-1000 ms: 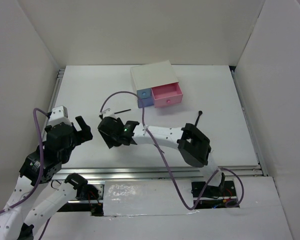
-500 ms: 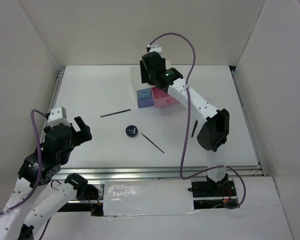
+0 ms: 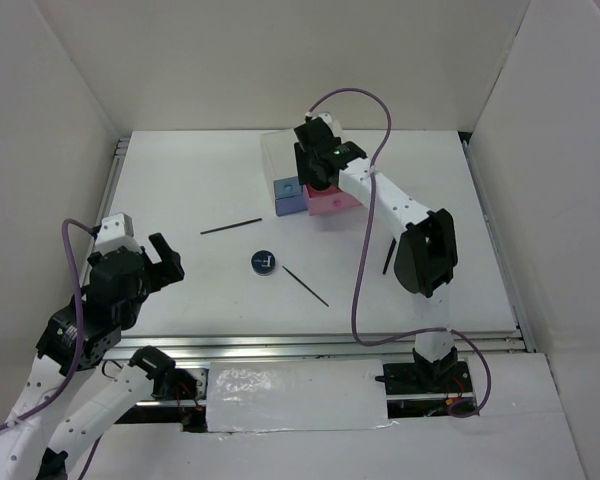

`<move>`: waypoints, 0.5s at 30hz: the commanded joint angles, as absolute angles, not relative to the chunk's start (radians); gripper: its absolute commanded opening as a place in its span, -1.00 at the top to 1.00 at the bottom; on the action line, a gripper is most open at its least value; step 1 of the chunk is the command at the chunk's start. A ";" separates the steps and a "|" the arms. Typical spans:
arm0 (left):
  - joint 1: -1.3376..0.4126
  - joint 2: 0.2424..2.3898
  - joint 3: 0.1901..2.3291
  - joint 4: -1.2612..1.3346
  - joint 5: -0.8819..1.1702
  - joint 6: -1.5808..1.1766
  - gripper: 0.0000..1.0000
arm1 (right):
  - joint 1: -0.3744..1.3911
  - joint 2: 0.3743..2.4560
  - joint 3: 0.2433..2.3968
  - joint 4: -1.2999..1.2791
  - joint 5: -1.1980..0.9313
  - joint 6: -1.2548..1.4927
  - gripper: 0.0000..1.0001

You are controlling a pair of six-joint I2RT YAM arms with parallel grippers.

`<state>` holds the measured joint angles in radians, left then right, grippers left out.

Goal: Organize the makeup

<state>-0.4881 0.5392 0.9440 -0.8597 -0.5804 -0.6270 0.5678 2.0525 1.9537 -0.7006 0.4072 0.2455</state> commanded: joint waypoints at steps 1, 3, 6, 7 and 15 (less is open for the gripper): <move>-0.483 0.537 0.946 -0.819 -0.581 -0.600 -0.99 | 0.569 2.048 1.947 -0.695 0.399 0.256 -0.06; -0.483 0.532 0.945 -0.816 -0.581 -0.600 -0.99 | 0.569 2.048 1.936 -0.698 0.397 0.264 -0.15; -0.483 0.534 0.946 -0.816 -0.580 -0.600 -0.99 | 0.569 2.036 1.919 -0.693 0.397 0.268 -0.60; -0.483 0.534 0.945 -0.815 -0.580 -0.598 -0.99 | 0.571 2.033 1.917 -0.693 0.399 0.268 -0.75; -0.483 0.538 0.945 -0.815 -0.575 -0.597 -0.99 | 0.575 1.962 1.953 -0.736 0.404 0.282 -0.96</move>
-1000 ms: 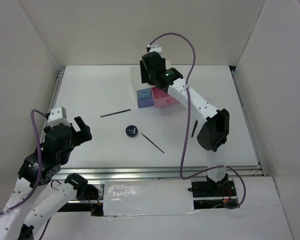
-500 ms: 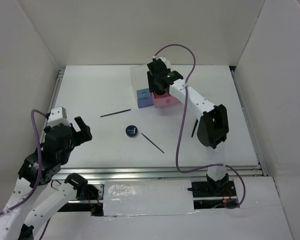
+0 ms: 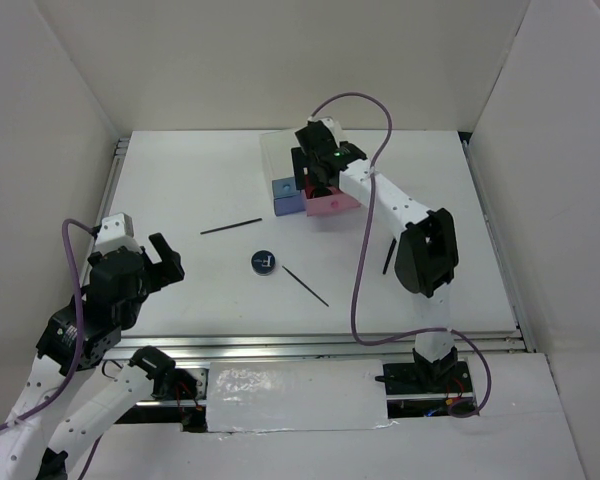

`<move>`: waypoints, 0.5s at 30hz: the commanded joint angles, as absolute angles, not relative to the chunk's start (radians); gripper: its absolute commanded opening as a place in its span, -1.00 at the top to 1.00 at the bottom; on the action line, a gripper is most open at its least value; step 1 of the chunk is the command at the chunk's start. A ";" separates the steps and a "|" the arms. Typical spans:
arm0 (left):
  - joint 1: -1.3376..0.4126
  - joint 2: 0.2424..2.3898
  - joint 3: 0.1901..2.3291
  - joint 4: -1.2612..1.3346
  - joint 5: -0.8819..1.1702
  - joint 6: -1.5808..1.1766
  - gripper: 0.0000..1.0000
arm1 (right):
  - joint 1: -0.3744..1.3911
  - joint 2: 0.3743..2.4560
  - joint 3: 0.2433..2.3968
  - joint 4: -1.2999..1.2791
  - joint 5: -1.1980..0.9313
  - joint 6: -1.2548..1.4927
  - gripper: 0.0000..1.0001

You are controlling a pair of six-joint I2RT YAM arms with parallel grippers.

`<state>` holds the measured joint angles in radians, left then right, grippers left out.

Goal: Organize the makeup

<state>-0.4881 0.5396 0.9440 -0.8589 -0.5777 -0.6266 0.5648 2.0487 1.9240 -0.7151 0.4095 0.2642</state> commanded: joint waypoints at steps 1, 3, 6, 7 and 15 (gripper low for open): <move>-0.483 0.537 0.945 -0.815 -0.575 -0.597 -0.99 | 0.589 1.945 1.942 -0.732 0.399 0.284 -0.96; -0.483 0.538 0.945 -0.815 -0.575 -0.597 -0.99 | 0.615 1.873 1.892 -0.709 0.408 0.287 -0.97; -0.483 0.545 0.945 -0.815 -0.578 -0.598 -0.99 | 0.693 1.772 1.790 -0.660 0.397 0.291 -1.00; -0.483 0.549 0.946 -0.816 -0.580 -0.600 -0.99 | 0.743 1.750 1.761 -0.646 0.394 0.290 -1.00; -0.483 0.595 0.951 -0.828 -0.606 -0.615 -0.99 | 0.891 1.736 1.543 -0.526 0.272 0.301 -1.00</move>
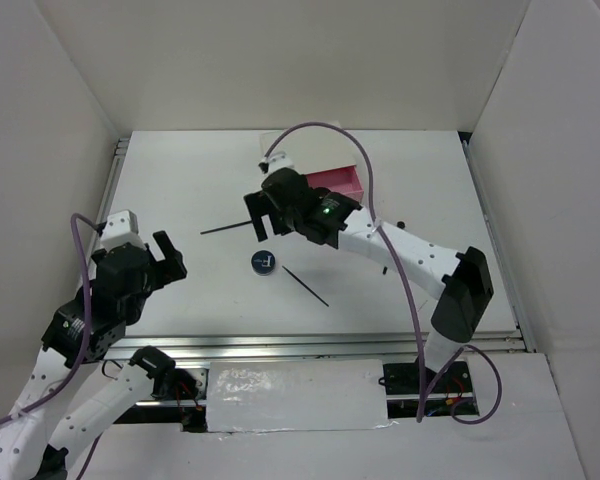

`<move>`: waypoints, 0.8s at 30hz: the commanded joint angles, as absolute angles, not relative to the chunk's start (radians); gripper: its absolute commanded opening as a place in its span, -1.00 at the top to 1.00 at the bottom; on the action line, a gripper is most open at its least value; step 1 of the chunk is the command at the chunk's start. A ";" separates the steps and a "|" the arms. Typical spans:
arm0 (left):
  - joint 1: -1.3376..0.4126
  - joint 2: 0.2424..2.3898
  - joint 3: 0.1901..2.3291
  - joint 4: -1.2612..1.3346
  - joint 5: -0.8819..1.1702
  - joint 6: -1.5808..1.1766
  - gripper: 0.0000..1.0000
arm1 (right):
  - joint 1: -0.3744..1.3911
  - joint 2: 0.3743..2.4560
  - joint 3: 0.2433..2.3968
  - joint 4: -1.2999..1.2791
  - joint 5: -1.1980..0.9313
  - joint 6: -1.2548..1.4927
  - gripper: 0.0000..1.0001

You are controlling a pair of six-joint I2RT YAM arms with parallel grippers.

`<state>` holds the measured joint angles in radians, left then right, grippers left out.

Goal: Organize the makeup

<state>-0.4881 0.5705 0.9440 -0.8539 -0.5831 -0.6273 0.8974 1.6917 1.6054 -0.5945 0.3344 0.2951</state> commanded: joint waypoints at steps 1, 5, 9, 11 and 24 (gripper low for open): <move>-0.483 0.601 0.953 -0.831 -0.604 -0.615 -0.99 | 0.891 1.752 1.542 -0.520 0.253 0.296 -0.99; -0.483 0.615 0.953 -0.828 -0.600 -0.612 -0.99 | 0.893 1.885 1.583 -0.495 0.230 0.281 -1.00; -0.482 0.608 0.953 -0.830 -0.600 -0.614 -0.99 | 0.893 2.000 1.673 -0.534 0.213 0.273 -1.00; -0.482 0.604 0.951 -0.828 -0.603 -0.614 -0.99 | 0.893 2.037 1.693 -0.537 0.209 0.276 -1.00; -0.482 0.603 0.951 -0.825 -0.594 -0.607 -0.99 | 0.905 2.120 1.652 -0.483 0.118 0.308 -0.99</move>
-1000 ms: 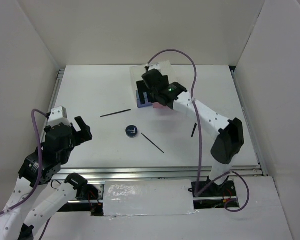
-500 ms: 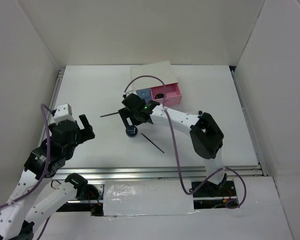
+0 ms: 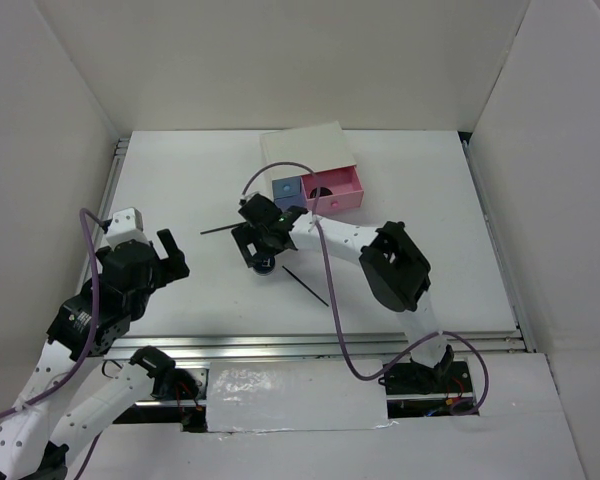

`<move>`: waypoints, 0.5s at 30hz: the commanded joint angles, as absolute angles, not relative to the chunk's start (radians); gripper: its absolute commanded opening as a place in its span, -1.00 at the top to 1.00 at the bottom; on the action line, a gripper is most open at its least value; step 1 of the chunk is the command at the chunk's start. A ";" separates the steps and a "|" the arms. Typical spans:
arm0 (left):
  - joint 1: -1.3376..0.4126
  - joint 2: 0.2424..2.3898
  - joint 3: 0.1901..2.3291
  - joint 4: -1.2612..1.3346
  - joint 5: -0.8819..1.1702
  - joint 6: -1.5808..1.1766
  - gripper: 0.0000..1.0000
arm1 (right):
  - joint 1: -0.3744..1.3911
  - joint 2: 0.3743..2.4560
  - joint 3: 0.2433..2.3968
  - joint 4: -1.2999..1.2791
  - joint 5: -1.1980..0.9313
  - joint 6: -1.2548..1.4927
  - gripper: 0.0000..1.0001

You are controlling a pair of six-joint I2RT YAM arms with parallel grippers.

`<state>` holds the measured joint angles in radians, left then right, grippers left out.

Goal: Organize the makeup

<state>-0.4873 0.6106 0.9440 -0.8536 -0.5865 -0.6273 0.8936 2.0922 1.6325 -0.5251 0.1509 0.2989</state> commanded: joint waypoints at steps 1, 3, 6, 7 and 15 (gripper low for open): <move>-0.482 0.601 0.950 -0.824 -0.594 -0.609 -0.99 | 0.907 2.128 1.657 -0.485 0.120 0.310 -0.99; -0.482 0.601 0.951 -0.824 -0.594 -0.607 -0.99 | 0.908 2.143 1.669 -0.491 0.132 0.310 -0.99; -0.483 0.601 0.951 -0.824 -0.592 -0.607 -0.99 | 0.911 2.160 1.678 -0.495 0.149 0.313 -0.99; -0.482 0.601 0.951 -0.824 -0.592 -0.606 -0.99 | 0.910 2.166 1.681 -0.502 0.166 0.313 -0.98; -0.482 0.597 0.950 -0.821 -0.588 -0.604 -0.99 | 0.919 2.171 1.664 -0.485 0.173 0.305 -0.19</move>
